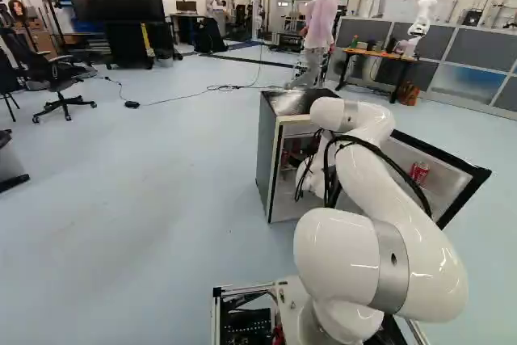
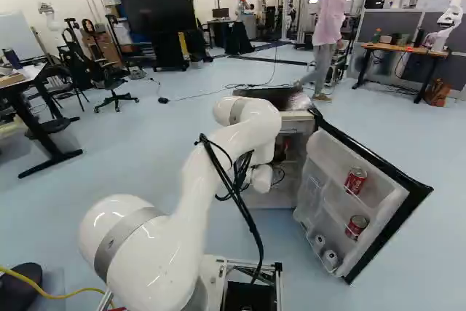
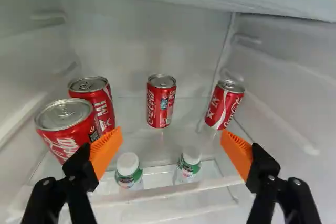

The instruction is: Grab a drink from the fridge

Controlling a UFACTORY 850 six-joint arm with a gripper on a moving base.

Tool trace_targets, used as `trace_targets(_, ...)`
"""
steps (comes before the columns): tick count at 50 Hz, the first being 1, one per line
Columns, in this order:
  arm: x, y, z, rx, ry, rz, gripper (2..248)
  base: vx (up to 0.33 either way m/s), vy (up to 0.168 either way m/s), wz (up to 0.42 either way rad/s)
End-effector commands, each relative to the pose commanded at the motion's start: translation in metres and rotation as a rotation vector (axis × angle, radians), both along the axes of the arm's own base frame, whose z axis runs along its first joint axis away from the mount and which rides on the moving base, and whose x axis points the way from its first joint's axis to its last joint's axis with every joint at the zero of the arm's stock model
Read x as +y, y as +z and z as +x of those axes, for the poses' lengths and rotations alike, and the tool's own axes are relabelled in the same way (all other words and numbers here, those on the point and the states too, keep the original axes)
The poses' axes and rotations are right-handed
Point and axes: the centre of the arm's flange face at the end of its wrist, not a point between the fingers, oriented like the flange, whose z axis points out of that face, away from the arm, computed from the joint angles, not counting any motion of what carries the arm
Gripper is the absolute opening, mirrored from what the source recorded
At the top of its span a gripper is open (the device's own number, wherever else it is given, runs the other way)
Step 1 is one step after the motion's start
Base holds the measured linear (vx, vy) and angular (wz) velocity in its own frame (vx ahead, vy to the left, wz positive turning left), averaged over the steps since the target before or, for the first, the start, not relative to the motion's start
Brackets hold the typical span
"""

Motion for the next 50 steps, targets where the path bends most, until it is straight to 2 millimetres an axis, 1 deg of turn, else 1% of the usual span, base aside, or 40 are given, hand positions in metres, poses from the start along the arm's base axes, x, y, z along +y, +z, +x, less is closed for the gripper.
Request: trace_targets(50, -0.002, -0.014, 0.036, -0.066, 0.019, -0.028, 247, 0.000, 0.000, 0.000)
